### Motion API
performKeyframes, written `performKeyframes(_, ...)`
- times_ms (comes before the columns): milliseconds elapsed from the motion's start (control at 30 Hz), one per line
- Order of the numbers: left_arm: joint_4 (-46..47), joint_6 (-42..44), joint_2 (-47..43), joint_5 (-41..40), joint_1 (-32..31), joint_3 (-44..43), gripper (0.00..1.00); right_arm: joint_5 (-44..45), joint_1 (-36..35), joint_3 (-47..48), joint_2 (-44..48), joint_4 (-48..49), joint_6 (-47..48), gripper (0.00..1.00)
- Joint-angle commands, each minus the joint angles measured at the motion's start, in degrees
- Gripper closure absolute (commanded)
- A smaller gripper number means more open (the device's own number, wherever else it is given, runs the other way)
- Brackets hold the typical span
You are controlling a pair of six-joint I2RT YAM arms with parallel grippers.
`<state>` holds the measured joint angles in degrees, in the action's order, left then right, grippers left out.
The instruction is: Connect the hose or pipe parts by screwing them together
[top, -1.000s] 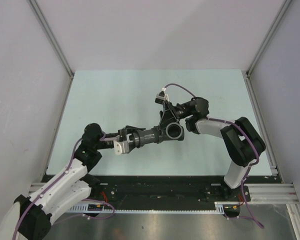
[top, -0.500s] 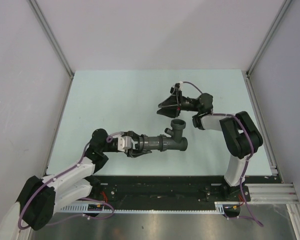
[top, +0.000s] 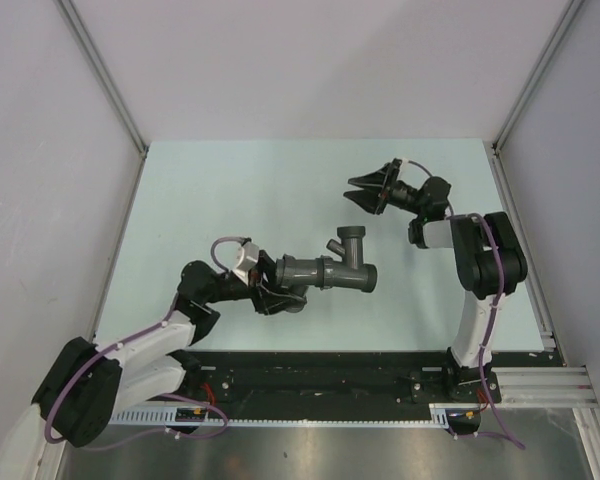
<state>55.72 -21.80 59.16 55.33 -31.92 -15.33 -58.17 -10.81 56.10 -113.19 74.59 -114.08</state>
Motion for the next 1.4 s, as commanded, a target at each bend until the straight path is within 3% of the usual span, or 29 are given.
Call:
performKeyframes(0, 6.0, -13.9, -2.7, -4.7, 0.5, -2.9, 1.00, -0.8, 3.3, 6.5, 6.0, -5.6, 3.6, 0.52)
performKeyframes(33, 6.0, -15.4, -3.0, -5.2, 0.7, -3.1, 1.00, 0.2, 3.9, 7.0, 7.9, -10.2, 8.9, 0.51)
performKeyframes(67, 5.8, -18.6, -3.3, -5.5, 0.8, -3.3, 1.00, 1.1, 5.2, 8.0, 9.5, -18.2, 21.3, 0.50)
performKeyframes(133, 4.5, -22.5, -4.0, -6.9, 2.1, -4.0, 1.00, 5.0, 6.5, 9.0, 15.7, -28.3, 36.3, 0.45)
performKeyframes(167, 3.5, -26.1, -4.0, -7.1, 2.6, -4.4, 1.00, 7.5, 7.6, 9.6, 17.9, -40.6, 49.9, 0.44)
performKeyframes(267, -5.2, -28.7, -5.5, -6.9, 4.9, -7.2, 1.00, 18.9, 7.4, 10.0, 28.1, -51.3, 68.9, 0.40)
performKeyframes(300, -8.4, -27.8, -6.0, -6.6, 5.8, -9.2, 1.00, 20.8, 6.0, 9.9, 30.3, -51.8, 79.2, 0.39)
performKeyframes(367, -21.2, -23.2, -7.0, -7.2, 6.3, -11.8, 1.00, 22.2, 3.5, 9.7, 36.5, -52.1, 90.7, 0.37)
performKeyframes(433, -30.2, -22.0, -7.0, -7.7, 7.5, -15.6, 1.00, 22.4, -2.8, 9.6, 40.8, -54.9, 112.3, 0.33)
performKeyframes(500, -31.6, -25.4, -6.3, -6.4, 9.1, -17.6, 1.00, 23.7, -10.0, 9.2, 47.0, -60.7, 124.4, 0.27)
performKeyframes(533, -32.0, -27.3, -6.2, -5.9, 9.6, -18.1, 1.00, 23.4, -11.8, 7.7, 48.7, -61.8, 135.2, 0.25)
performKeyframes(633, -32.3, -32.9, -8.4, -6.5, 10.5, -19.4, 1.00, 17.5, -17.4, 5.2, 55.7, -66.0, 149.8, 0.22)
performKeyframes(767, -33.9, -38.6, -11.1, -5.9, 12.0, -20.6, 0.99, 14.7, -22.8, 4.0, 60.9, -74.0, 159.0, 0.18)
performKeyframes(800, -34.2, -39.4, -11.1, -5.2, 12.2, -21.0, 1.00, 16.1, -24.5, 4.0, 61.4, -74.3, 160.5, 0.13)
performKeyframes(900, -35.3, -41.9, -10.8, -2.3, 12.2, -21.7, 1.00, 20.3, -29.4, 4.0, 61.2, -79.1, 165.0, 0.13)
performKeyframes(1133, -40.8, -43.1, -12.6, -0.8, 12.2, -22.5, 1.00, 28.5, -38.0, 4.0, 58.3, -83.8, 169.5, 0.08)
performKeyframes(1367, -42.5, -44.1, -13.5, 1.0, 12.2, -23.8, 1.00, 30.5, -39.9, 4.1, 54.7, -82.0, 168.0, 0.04)
